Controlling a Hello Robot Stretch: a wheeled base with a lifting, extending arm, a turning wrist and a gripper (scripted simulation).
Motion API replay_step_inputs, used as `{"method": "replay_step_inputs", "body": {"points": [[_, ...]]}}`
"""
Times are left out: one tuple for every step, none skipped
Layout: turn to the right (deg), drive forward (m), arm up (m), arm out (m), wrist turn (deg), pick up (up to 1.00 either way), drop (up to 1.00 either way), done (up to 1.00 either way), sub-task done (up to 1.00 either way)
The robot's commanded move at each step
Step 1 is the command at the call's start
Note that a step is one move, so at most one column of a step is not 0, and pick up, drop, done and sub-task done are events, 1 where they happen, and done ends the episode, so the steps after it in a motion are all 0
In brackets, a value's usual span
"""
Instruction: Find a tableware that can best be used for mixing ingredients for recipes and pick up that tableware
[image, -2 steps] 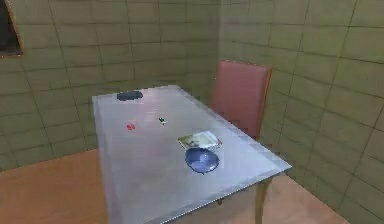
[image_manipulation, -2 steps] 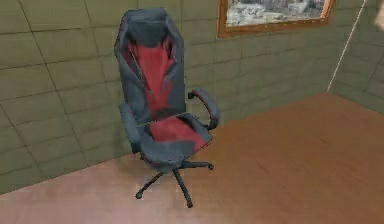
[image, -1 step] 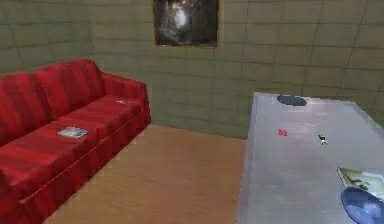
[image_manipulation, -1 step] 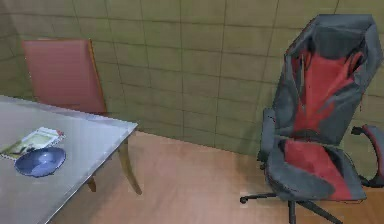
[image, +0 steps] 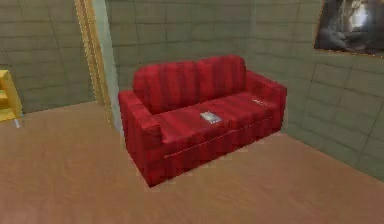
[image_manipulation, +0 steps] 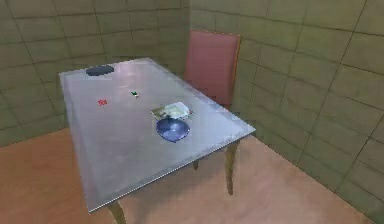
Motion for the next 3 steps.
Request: {"method": "replay_step_inputs", "body": {"points": [[45.0,0.00,0.00,0.00,0.0,0.00,0.00,0.00,0.00],[27.0,0.00,0.00,0.00,0.0,0.00,0.00,0.00,0.00],[0.0,0.35,0.00,0.00,0.0,0.00,0.00,0.00,0.00]]}}
